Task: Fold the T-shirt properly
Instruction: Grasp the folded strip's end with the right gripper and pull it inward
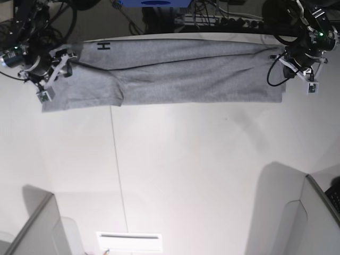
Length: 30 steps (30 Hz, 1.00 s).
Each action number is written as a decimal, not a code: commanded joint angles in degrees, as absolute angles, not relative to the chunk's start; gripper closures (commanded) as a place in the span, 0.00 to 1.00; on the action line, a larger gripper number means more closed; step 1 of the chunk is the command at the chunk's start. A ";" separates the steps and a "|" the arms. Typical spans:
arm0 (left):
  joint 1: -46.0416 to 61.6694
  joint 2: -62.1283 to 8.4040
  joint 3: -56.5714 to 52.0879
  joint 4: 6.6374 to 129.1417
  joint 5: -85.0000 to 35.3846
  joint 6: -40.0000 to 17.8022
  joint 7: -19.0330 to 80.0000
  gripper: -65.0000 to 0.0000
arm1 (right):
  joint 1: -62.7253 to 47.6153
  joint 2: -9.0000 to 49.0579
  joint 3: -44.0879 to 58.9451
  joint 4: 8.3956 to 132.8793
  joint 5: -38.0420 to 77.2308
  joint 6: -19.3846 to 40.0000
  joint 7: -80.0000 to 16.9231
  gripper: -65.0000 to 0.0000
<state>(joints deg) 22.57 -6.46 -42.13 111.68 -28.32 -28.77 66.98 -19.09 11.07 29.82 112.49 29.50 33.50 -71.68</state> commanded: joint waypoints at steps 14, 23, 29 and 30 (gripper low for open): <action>15.34 -5.76 -36.79 101.58 -18.95 -28.88 66.07 1.00 | -12.44 13.23 26.42 97.45 29.58 33.36 -62.46 1.00; 12.00 -6.29 -36.79 90.77 -18.07 -26.15 57.71 1.00 | -1.63 12.88 19.65 81.80 14.29 33.36 -54.81 1.00; 6.11 -7.52 -36.88 87.43 -18.07 -25.63 57.63 1.00 | 8.13 12.70 16.48 70.64 12.79 33.36 -53.58 1.00; 4.44 -7.52 -36.88 86.73 -17.98 -25.63 57.63 1.00 | 9.71 12.70 16.48 69.23 12.79 33.36 -53.58 1.00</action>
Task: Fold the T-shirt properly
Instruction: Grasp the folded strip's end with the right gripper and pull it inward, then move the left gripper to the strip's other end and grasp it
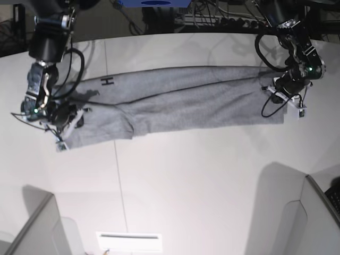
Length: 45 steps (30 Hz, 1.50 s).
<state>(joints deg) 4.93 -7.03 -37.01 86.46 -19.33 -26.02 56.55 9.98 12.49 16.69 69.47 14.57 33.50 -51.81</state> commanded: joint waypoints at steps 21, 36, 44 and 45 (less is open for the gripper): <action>-2.86 -7.08 -37.41 108.97 -8.84 -26.07 65.19 1.00 | 9.01 12.62 16.84 93.23 13.14 33.27 -56.66 1.00; 10.95 -7.43 -53.85 109.76 -38.29 -26.07 65.01 0.45 | -0.31 8.13 16.40 102.81 13.05 33.27 -56.75 1.00; 7.16 -8.40 -53.32 94.29 -38.29 -26.07 61.41 0.02 | -1.19 6.55 16.40 102.81 12.97 33.27 -56.75 1.00; 6.90 -9.10 -52.09 91.91 -38.29 -26.07 60.44 0.05 | -1.27 6.55 16.40 102.81 12.97 33.27 -56.75 1.00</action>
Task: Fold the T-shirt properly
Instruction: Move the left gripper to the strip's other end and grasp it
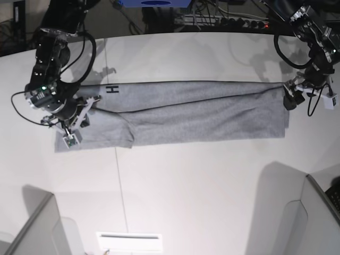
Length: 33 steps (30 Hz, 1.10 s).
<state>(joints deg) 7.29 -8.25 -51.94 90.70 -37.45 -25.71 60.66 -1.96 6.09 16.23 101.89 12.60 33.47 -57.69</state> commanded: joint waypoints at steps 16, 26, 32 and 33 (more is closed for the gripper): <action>4.26 -14.11 -35.82 75.21 -38.29 -26.07 54.02 0.34 | -1.98 5.41 16.84 103.25 12.88 33.27 -56.75 1.00; 4.09 -16.48 -35.82 73.36 -38.37 -25.98 53.49 1.00 | -1.63 3.47 21.23 103.43 13.14 33.27 -56.75 1.00; 3.91 -19.47 -35.56 76.62 -38.11 -25.71 50.51 1.00 | -1.89 2.51 23.43 103.34 13.14 33.45 -56.75 1.00; 4.09 -19.56 -35.65 77.67 -38.11 -25.71 49.54 1.00 | -1.89 2.51 23.34 103.34 13.14 33.45 -56.75 1.00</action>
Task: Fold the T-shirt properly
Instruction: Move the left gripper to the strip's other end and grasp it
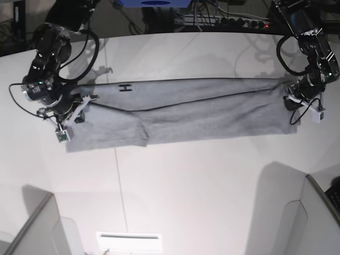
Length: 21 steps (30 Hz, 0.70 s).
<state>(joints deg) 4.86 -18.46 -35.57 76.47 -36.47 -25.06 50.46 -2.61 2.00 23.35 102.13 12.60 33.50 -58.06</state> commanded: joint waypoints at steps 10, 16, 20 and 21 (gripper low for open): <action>7.25 -18.86 -35.12 89.19 -31.34 -25.63 49.45 1.00 | -1.54 2.51 23.69 103.25 13.14 33.45 -58.33 1.00; 10.51 -13.41 -31.96 99.91 -24.48 -25.71 49.54 1.00 | -1.10 2.51 23.52 103.16 13.14 33.45 -58.68 1.00; 11.21 -12.70 -24.13 103.25 -23.52 -25.63 49.54 1.00 | -1.10 2.51 23.43 103.08 13.14 33.45 -58.68 1.00; 11.30 -11.74 -23.08 103.34 -23.52 -25.63 49.54 1.00 | -1.10 2.51 23.52 103.08 13.14 33.45 -58.68 1.00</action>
<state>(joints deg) 11.64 -11.27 -22.85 102.28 -22.76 -25.52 50.52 -1.93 2.00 23.27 102.02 12.64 33.50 -59.61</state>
